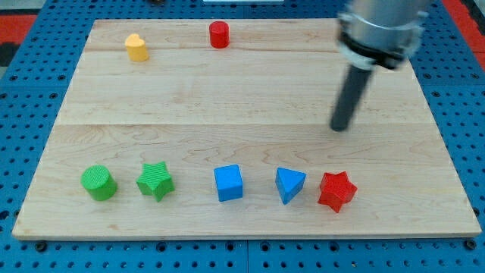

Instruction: Push red circle towards bottom

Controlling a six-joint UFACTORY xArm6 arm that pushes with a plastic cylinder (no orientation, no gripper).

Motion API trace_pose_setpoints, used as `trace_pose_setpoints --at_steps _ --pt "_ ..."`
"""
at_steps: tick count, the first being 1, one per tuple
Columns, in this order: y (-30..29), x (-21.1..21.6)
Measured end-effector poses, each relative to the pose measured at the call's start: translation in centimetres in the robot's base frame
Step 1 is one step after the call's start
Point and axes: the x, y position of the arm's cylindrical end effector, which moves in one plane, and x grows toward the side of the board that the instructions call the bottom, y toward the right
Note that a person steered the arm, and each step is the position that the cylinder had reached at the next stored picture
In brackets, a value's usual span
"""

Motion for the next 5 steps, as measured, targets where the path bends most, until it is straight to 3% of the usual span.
trace_pose_setpoints --at_steps 1,3,4,5 --pt "-9.4 -6.2" --pt "-22.5 -17.4" --pt "-22.2 -21.0" --pt "-16.5 -19.1"
